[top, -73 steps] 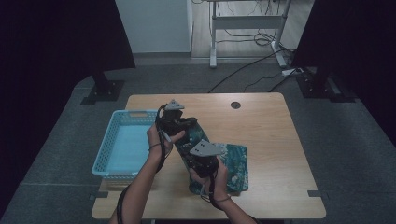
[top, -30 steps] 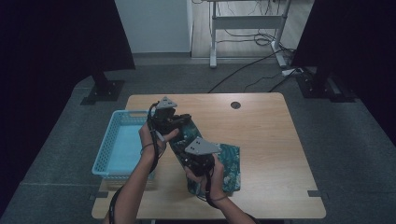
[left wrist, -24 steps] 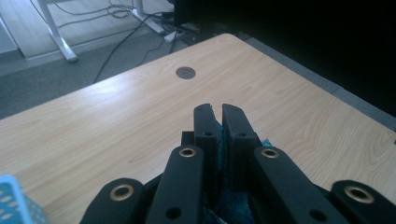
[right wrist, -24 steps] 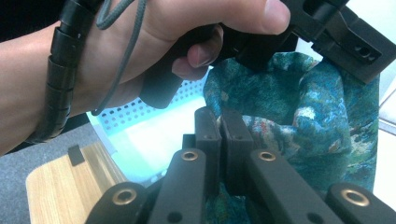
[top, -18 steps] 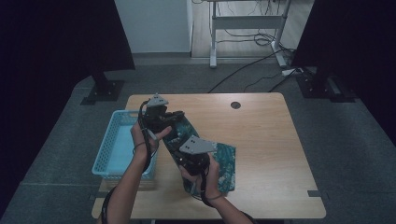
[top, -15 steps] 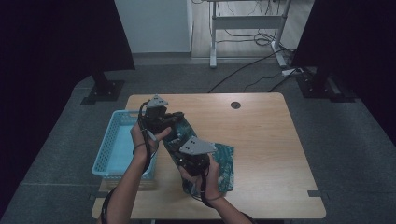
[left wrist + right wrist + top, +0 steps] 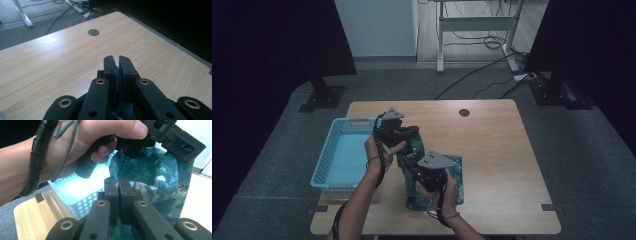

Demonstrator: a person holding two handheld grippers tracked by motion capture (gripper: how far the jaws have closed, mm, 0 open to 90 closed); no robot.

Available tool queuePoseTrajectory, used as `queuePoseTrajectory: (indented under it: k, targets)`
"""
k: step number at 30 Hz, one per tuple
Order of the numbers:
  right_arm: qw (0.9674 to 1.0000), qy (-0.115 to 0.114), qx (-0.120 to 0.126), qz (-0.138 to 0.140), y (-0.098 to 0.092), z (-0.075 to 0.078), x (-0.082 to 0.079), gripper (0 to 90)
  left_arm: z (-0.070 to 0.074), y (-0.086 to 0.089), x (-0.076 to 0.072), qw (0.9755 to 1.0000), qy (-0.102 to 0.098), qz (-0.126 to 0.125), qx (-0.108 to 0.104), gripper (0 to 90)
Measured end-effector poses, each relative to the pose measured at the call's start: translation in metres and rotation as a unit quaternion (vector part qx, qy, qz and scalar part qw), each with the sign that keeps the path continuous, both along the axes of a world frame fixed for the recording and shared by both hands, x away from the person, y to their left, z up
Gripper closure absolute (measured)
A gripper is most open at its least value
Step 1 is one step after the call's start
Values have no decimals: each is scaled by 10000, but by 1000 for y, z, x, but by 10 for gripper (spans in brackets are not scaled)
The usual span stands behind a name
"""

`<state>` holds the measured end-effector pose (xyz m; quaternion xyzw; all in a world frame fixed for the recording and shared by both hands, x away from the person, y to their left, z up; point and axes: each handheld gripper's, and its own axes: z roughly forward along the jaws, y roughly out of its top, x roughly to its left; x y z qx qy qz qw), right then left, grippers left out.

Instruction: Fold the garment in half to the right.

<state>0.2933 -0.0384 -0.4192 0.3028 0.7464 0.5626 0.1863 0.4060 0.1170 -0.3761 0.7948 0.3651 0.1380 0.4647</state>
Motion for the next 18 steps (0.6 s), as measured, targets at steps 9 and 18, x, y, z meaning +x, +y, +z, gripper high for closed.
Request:
queuePoseTrajectory:
  k: [9, 18]
  targets:
    - [9998, 138, 8, -108, -19, -13, -1, 870, -14, -22, 5, 9998, 104, -130, 76, 850]
    - [9989, 413, -25, -207, -34, -34, 0, 870, -36, -33, 15, 9994, 316, -139, 59, 849]
